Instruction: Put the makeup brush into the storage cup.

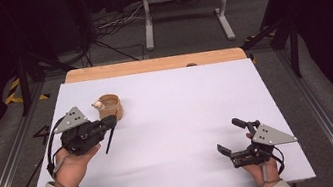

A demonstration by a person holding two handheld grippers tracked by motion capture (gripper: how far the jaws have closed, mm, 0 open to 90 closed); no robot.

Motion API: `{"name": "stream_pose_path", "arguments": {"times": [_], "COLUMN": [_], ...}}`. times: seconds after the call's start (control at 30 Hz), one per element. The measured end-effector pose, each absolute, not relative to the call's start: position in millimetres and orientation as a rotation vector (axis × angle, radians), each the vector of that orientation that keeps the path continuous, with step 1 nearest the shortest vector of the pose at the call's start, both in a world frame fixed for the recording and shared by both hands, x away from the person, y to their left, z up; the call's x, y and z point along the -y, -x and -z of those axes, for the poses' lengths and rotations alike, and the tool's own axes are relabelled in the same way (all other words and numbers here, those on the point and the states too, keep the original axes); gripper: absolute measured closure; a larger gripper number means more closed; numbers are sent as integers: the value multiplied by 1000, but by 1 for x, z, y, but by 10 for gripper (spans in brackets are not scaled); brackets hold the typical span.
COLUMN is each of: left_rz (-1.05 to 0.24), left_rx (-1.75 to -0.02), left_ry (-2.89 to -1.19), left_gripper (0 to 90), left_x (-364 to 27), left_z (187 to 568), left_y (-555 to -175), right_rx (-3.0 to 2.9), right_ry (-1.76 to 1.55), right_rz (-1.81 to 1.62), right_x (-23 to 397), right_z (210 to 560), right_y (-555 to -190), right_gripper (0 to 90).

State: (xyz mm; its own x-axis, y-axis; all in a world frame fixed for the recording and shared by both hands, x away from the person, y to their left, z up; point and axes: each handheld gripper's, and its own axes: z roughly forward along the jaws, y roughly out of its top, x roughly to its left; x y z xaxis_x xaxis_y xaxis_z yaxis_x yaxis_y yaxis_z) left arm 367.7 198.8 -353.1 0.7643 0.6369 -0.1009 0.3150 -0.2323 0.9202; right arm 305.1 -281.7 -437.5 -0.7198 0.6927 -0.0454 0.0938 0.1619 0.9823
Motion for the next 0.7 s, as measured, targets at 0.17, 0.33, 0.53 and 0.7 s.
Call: {"name": "stream_pose_path", "arguments": {"times": [0.17,0.33,0.53,0.7], "left_rz": [-334,-322,-337,-347], "left_rx": [-712,-689,-640,-619], "left_ry": [-1732,-1664,-1626,-1613], "left_gripper": [831,831,831,831], "left_x": [-204,-210,-212,-209], "left_z": [358,359,359,356], "left_y": [-373,-378,-383,-388], "right_rx": [-1951,-1957,-1955,-1954], "right_ry": [-738,-743,-739,-741], "right_rz": [-1592,-1595,-1601,-1604], "right_x": [282,282,282,282], "right_z": [437,438,438,438], "right_y": [-305,-305,-305,-305], "right_gripper": [10,10,10,10]}}
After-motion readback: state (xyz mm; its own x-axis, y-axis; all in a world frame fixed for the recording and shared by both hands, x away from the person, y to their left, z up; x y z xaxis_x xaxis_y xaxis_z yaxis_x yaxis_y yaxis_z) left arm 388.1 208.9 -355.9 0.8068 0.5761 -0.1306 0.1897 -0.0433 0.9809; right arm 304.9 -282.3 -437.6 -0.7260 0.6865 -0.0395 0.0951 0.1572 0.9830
